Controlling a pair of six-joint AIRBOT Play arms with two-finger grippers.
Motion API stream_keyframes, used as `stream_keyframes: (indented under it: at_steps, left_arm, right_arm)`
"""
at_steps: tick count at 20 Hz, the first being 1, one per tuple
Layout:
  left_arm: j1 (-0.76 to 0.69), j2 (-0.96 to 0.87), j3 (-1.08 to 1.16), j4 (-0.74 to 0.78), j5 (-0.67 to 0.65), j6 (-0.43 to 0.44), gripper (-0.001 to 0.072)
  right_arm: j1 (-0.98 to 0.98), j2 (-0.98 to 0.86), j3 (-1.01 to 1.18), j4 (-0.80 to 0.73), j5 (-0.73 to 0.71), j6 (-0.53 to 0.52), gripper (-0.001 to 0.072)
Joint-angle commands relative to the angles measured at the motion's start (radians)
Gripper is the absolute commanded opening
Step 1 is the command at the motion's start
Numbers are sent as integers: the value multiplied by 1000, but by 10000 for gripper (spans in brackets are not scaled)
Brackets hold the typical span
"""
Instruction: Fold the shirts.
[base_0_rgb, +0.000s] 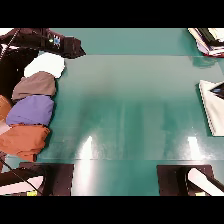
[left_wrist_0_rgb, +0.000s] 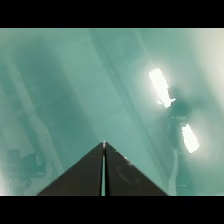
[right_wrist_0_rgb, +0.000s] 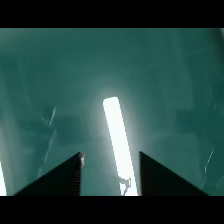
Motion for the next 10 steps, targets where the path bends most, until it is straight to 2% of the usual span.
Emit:
stream_keyframes:
  at_steps: [1,2,6,10]
  left_arm:
    - [-1,1,0,0,19,1,24]
    - [0,1,0,0,24,1,24]
    - [0,1,0,0,24,1,23]
    - [0,1,0,0,24,1,24]
  right_arm:
    - [268,0,5,-14,6,-3,182]
    - [328,0,5,-26,7,-3,26]
    - [480,0,5,-31,5,-13,15]
    - [522,0,5,-29,7,-13,14]
